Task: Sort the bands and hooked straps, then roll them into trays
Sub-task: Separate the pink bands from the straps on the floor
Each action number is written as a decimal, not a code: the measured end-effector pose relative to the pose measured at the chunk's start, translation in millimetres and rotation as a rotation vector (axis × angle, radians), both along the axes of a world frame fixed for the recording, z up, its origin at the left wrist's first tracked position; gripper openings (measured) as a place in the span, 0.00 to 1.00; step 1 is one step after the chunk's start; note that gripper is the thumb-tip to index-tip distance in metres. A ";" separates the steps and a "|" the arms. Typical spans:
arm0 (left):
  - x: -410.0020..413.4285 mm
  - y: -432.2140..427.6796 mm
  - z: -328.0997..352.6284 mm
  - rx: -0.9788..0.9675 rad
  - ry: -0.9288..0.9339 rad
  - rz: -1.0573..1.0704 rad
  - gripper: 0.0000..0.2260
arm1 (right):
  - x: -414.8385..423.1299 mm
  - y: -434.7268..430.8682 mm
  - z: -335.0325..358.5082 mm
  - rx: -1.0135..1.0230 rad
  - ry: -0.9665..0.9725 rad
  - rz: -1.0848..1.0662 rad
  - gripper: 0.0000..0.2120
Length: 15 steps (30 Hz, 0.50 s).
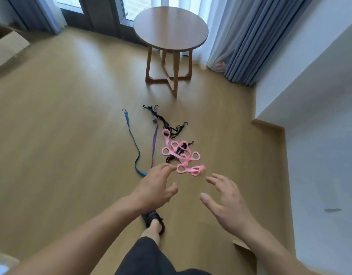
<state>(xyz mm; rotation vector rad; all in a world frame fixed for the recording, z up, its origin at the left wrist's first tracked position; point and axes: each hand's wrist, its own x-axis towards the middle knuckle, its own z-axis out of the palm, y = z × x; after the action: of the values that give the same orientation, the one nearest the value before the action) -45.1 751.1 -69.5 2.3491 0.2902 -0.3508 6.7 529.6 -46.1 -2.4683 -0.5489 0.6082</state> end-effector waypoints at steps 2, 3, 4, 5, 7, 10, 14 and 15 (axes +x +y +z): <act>49.1 19.7 -31.4 0.002 0.054 -0.016 0.23 | 41.7 21.5 -30.5 -0.030 0.049 -0.024 0.25; 72.8 27.7 -49.1 0.000 0.084 -0.026 0.23 | 62.8 31.3 -49.7 -0.052 0.071 -0.033 0.25; 94.5 33.6 -68.4 -0.002 0.120 -0.040 0.23 | 82.8 40.1 -71.0 -0.080 0.094 -0.046 0.25; 114.8 38.6 -88.6 -0.002 0.157 -0.049 0.23 | 102.1 48.2 -93.9 -0.105 0.119 -0.059 0.25; 150.1 46.2 -134.7 -0.001 0.239 -0.049 0.24 | 137.6 61.9 -145.8 -0.141 0.171 -0.085 0.24; 191.0 54.0 -213.9 -0.024 0.353 0.015 0.23 | 187.2 75.8 -237.8 -0.199 0.242 -0.105 0.24; 221.3 50.1 -329.0 -0.059 0.454 0.108 0.23 | 236.5 76.8 -373.0 -0.321 0.349 -0.117 0.25; 226.4 47.4 -358.6 -0.075 0.470 0.126 0.24 | 245.5 75.2 -406.1 -0.351 0.366 -0.115 0.25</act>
<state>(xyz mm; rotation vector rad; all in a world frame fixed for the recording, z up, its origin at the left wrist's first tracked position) 181.3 798.5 -428.1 2.1388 0.6325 -0.8368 252.2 604.8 -452.2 -2.5898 -0.1647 1.1590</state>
